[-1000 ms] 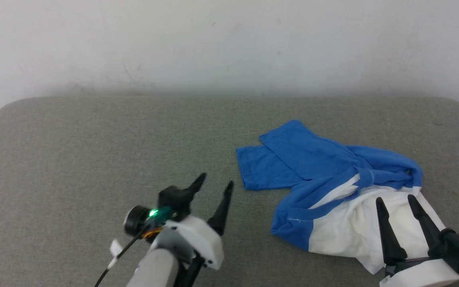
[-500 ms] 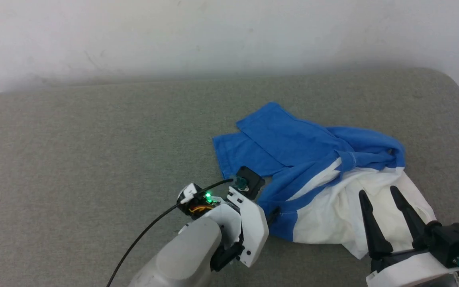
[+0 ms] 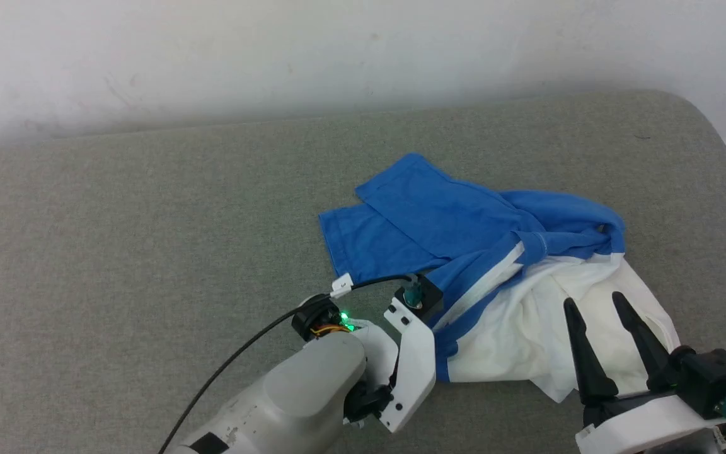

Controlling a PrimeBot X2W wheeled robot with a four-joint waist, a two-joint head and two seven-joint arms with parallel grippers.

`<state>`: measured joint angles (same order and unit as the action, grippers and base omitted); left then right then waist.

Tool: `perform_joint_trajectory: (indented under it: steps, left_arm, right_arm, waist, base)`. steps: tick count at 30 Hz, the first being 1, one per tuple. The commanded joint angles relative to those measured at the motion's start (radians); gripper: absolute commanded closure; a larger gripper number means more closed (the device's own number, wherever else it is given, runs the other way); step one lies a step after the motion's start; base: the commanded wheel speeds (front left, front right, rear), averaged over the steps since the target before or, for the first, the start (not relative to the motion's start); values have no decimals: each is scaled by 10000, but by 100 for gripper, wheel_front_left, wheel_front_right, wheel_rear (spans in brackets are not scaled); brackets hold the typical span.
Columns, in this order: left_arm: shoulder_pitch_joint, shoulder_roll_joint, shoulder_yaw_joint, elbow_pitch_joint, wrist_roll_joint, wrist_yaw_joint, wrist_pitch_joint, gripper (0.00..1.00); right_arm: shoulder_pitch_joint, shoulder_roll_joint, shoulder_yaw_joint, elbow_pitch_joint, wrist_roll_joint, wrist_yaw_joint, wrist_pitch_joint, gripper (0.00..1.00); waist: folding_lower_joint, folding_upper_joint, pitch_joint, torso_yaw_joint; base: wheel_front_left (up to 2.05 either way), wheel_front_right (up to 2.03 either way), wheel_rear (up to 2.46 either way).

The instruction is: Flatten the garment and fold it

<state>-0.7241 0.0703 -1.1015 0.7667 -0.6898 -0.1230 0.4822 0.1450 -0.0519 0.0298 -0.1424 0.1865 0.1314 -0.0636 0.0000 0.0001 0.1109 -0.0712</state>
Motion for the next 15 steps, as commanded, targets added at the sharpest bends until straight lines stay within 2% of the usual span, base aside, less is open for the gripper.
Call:
perform_joint_trajectory:
  steps: [1, 6, 8, 12, 15]
  left_arm:
    - [426, 180, -290, 206, -115, -76, 106, 100]
    - [-54, 712, 8, 286, -358, -63, -1264, 100]
    - [-69, 1001, 264, 154, -364, 68, -1909, 100]
    - [447, 1970, 836, -799, -524, 568, -2937, 100]
    - [1333, 3006, 1261, -1966, -788, 1217, -3201, 100]
  right_arm:
    - [-133, 16, -23, 25, 62, -7, -69, 0]
    - [-52, 16, -150, 106, 162, -7, -103, 0]
    - [34, 16, -177, 105, 226, -7, -94, 0]
    - [236, 16, -280, 79, 317, -7, -93, 0]
    - [380, 16, -399, 121, 344, -7, -96, 0]
  waist:
    - [0, -1, -11, 32]
    - [0, -1, -238, 280]
    - [0, -1, -399, 401]
    - [0, -1, -686, 701]
    - [0, -1, -843, 942]
  base:
    - [0, 0, 0]
    - [0, 0, 0]
    - [0, 0, 0]
    - [0, 0, 0]
    - [0, 0, 0]
